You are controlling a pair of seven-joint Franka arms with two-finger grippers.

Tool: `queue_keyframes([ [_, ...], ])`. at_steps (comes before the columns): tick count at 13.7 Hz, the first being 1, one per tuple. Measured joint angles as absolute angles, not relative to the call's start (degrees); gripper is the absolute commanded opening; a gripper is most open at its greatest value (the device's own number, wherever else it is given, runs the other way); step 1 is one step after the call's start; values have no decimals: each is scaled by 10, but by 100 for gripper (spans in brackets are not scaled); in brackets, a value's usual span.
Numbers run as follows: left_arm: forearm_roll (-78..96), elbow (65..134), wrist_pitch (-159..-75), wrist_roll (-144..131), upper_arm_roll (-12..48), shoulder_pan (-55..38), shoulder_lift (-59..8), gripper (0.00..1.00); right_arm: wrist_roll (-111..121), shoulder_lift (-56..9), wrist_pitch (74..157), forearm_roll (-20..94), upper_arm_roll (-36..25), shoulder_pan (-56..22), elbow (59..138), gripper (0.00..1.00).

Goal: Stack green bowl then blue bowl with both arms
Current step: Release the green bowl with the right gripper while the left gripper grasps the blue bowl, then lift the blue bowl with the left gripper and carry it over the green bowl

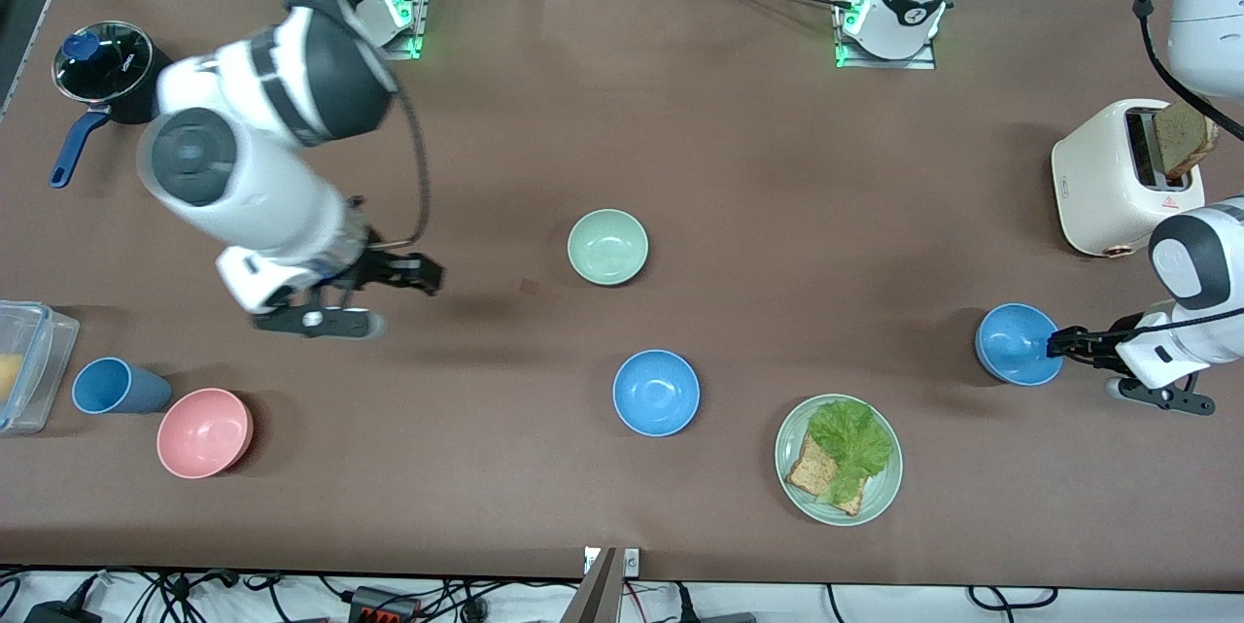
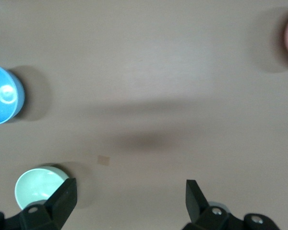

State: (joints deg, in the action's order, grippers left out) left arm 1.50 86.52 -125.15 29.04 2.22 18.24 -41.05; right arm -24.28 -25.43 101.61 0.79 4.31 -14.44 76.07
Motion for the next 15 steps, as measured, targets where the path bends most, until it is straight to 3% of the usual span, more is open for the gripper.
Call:
queue_keyframes([
  [3,15,865,-1269,327,23,190,-425,67,-236,-225,999,7,42,-88,757,100],
  [7,15,865,-1280,352,23,199,-437,37,-172,-194,990,7,32,-14,757,100],
  [12,64,865,-1280,360,25,199,-442,1,9,-166,955,8,-26,7,757,100],
  [15,76,865,-1274,363,27,199,-442,0,17,-147,908,8,-29,14,757,100],
])
